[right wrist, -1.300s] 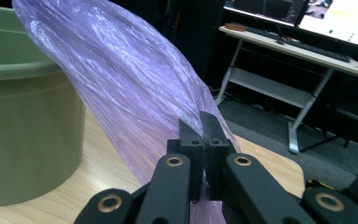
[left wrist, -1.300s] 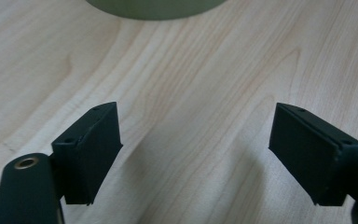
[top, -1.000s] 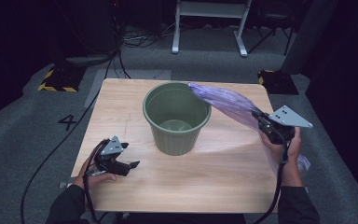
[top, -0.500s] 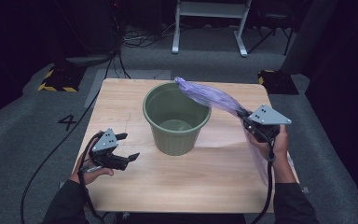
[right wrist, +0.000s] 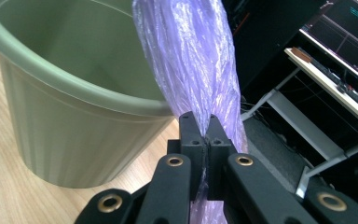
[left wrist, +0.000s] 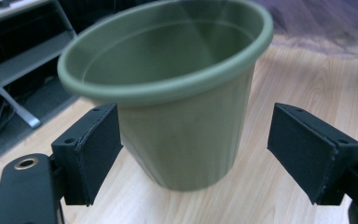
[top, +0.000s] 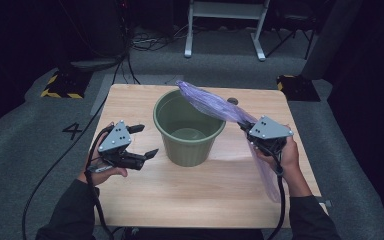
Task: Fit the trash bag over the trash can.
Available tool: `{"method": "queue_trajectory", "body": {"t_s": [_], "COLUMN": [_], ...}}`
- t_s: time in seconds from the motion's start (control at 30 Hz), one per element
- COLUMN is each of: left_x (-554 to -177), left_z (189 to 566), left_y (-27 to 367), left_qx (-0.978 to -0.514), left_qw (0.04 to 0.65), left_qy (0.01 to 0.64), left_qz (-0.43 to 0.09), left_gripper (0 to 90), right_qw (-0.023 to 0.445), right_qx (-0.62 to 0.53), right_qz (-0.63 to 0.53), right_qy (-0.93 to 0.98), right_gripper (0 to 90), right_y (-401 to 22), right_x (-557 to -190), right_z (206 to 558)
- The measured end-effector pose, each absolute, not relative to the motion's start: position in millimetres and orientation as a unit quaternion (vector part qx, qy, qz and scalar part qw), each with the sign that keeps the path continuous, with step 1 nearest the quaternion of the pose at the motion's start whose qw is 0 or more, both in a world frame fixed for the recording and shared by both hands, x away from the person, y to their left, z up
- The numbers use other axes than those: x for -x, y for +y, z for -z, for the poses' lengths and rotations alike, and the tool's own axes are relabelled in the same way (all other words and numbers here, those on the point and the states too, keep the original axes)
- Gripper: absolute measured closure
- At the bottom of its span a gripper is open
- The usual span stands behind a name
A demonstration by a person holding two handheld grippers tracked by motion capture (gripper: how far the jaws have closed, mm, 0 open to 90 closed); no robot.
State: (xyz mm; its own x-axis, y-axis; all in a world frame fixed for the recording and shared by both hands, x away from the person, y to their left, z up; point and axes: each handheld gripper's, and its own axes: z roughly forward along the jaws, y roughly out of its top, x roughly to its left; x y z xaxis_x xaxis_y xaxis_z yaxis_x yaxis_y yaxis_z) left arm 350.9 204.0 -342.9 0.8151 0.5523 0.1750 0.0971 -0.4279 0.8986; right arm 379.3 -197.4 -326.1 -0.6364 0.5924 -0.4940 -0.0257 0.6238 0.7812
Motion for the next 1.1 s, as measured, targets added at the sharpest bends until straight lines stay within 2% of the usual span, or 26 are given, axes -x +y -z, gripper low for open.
{"method": "queue_trajectory", "body": {"t_s": [0.23, 0.53, 1.1], "left_x": [-358, -365, -387], "left_z": [317, 290, 287], "left_y": [184, 137, 92], "left_qx": [-0.812, -0.822, -0.834], "left_qw": [0.502, 0.489, 0.478], "left_qy": [0.176, 0.131, 0.085], "left_qz": [-0.242, -0.26, -0.263], "left_gripper": [16.9, 16.8, 16.6], "right_qw": [0.386, 0.386, 0.341], "right_qx": [-0.154, -0.119, -0.071], "right_qz": [-0.389, -0.386, -0.389], "right_qy": [0.822, 0.83, 0.853], "right_gripper": [90.0, 89.8, 89.9], "right_y": [-188, -179, -160], "right_x": [-377, -370, -370], "right_z": [326, 316, 304]}}
